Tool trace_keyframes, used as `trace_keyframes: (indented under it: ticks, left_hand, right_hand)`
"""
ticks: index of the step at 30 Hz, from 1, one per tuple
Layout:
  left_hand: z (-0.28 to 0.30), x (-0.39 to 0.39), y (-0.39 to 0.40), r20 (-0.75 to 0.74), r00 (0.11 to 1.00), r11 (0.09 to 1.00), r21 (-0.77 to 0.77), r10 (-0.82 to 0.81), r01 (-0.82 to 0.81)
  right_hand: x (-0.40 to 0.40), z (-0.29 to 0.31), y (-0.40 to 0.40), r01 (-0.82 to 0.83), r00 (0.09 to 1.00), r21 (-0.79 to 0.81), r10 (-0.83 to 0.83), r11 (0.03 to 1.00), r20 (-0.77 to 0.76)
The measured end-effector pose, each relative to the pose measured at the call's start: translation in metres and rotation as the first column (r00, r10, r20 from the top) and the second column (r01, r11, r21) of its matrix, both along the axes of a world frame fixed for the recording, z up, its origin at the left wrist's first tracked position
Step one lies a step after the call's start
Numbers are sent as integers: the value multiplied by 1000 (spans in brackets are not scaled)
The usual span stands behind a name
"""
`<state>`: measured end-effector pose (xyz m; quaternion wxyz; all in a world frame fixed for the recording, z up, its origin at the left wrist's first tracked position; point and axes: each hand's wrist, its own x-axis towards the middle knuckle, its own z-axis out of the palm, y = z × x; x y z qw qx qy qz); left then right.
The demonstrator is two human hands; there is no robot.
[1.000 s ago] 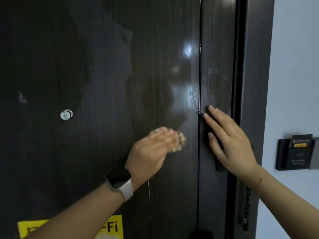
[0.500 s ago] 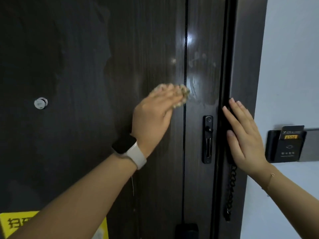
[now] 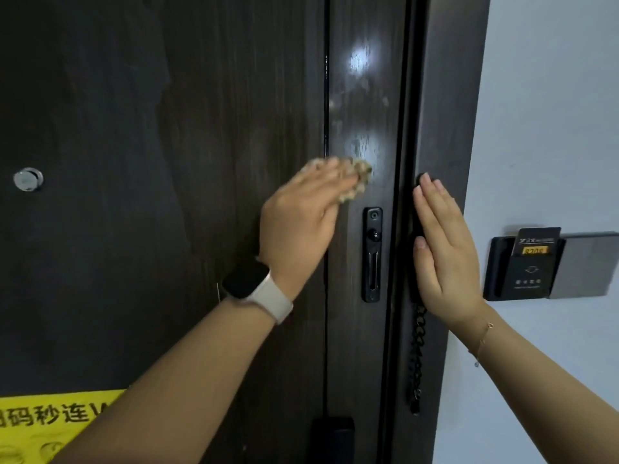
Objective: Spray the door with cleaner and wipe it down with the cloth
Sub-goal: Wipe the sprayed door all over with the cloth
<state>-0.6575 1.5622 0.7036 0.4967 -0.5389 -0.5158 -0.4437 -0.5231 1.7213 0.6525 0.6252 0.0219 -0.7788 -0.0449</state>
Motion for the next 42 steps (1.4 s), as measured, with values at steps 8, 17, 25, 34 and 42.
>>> trace_keyframes:
  ticks: [8, 17, 25, 34, 42]
  left_hand:
    - [-42, 9, 11, -49, 998, 998, -28, 48, -49]
    - [-164, 2, -9, -182, 983, 957, -280, 24, -75]
    - [-49, 16, -3, 147, 988, 999, 33, -46, 41]
    - [18, 40, 28, -92, 995, 990, -130, 37, -48]
    - [13, 27, 10, -304, 952, 918, -372, 22, -140]
  right_hand:
    - [0, -1, 1, -33, 999, 7, 33, 999, -10]
    - [-1, -2, 2, -54, 998, 1, 54, 999, -15]
    - [-1, -4, 2, -106, 991, -65, 99, 992, -93]
    - [2, -5, 0, -243, 965, -136, 225, 960, -137]
    - [3, -5, 2, -245, 964, -146, 225, 958, -144]
